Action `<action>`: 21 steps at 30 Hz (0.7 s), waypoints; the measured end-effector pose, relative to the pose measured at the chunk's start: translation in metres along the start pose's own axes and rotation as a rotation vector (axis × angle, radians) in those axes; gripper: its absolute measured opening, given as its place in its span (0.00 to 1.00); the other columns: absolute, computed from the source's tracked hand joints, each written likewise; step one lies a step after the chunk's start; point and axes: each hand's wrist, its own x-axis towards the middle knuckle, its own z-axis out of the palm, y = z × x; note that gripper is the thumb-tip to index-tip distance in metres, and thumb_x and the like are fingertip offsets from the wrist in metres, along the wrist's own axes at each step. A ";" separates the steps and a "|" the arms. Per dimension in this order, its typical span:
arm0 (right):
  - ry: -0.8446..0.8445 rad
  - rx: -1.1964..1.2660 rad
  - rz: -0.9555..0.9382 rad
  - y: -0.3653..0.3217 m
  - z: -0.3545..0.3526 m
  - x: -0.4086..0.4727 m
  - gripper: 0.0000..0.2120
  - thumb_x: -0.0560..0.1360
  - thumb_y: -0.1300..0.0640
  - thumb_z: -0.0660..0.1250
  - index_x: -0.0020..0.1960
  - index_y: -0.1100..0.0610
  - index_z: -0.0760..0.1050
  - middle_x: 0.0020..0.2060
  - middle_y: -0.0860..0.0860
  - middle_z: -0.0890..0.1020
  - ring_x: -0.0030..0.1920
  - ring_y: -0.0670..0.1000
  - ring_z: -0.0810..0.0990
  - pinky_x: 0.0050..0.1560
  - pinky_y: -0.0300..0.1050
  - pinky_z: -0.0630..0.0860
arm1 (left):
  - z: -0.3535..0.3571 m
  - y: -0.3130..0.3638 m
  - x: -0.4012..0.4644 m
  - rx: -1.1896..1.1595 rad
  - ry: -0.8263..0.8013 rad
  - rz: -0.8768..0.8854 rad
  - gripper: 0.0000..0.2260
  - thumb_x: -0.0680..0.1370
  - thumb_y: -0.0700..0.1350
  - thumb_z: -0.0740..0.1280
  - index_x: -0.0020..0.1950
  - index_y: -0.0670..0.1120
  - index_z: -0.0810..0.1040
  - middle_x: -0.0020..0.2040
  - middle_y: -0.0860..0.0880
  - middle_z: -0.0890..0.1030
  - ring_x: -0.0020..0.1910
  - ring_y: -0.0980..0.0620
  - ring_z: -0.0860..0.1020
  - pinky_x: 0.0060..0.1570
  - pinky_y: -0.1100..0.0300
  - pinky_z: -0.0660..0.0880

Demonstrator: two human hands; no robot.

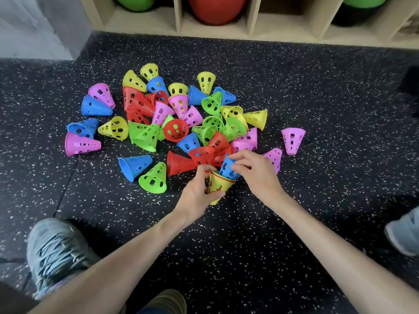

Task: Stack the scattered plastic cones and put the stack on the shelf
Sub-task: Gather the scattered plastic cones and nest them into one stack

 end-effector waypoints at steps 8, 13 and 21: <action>-0.151 0.103 0.057 0.006 0.003 -0.009 0.07 0.76 0.63 0.73 0.50 0.52 0.82 0.41 0.39 0.86 0.46 0.35 0.83 0.45 0.25 0.73 | 0.003 0.003 -0.004 0.019 -0.027 -0.009 0.31 0.74 0.45 0.78 0.67 0.58 0.62 0.61 0.55 0.77 0.44 0.55 0.76 0.49 0.56 0.72; -0.229 0.130 0.086 0.014 0.000 -0.013 0.10 0.77 0.65 0.71 0.49 0.50 0.82 0.42 0.43 0.87 0.48 0.41 0.85 0.52 0.36 0.78 | 0.002 0.008 -0.008 0.065 -0.080 0.045 0.39 0.75 0.45 0.77 0.76 0.64 0.56 0.60 0.56 0.77 0.49 0.55 0.78 0.56 0.55 0.75; -0.099 0.157 0.092 0.022 -0.006 -0.012 0.08 0.79 0.61 0.69 0.54 0.51 0.83 0.46 0.44 0.87 0.47 0.41 0.84 0.51 0.37 0.79 | 0.004 0.008 0.001 0.158 -0.154 0.054 0.29 0.76 0.50 0.76 0.71 0.65 0.65 0.59 0.52 0.79 0.57 0.50 0.77 0.60 0.46 0.76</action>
